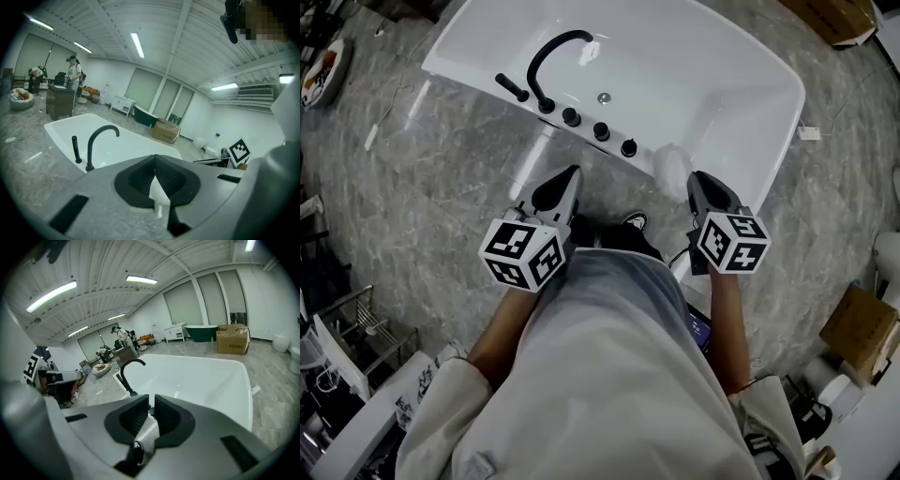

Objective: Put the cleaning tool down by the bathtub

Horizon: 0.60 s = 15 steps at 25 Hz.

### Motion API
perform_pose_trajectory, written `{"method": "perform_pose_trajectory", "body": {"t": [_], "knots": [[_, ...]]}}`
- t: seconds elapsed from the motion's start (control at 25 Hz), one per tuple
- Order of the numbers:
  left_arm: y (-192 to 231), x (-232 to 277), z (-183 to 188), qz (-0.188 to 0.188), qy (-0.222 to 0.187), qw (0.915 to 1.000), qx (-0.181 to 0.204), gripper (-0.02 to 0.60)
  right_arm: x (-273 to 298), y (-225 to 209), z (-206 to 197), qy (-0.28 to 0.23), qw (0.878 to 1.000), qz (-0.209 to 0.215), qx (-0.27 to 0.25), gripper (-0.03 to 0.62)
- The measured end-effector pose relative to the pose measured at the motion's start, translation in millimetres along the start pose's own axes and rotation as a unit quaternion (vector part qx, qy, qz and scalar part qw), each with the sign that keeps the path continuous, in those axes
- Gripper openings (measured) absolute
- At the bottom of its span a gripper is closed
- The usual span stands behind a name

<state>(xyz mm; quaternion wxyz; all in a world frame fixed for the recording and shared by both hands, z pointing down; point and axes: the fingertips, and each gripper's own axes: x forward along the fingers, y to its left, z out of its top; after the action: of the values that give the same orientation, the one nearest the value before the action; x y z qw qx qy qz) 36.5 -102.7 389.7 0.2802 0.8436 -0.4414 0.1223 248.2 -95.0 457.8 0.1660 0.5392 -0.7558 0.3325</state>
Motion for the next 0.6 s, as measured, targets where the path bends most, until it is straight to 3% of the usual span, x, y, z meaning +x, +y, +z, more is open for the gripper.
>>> {"method": "perform_pose_trajectory", "body": {"t": [0.6], "knots": [[7,-2,7,-0.011,-0.007,0.9999,0.003,0.005,-36,26,31,-0.043,0.999,0.003,-0.016,0.02]]}}
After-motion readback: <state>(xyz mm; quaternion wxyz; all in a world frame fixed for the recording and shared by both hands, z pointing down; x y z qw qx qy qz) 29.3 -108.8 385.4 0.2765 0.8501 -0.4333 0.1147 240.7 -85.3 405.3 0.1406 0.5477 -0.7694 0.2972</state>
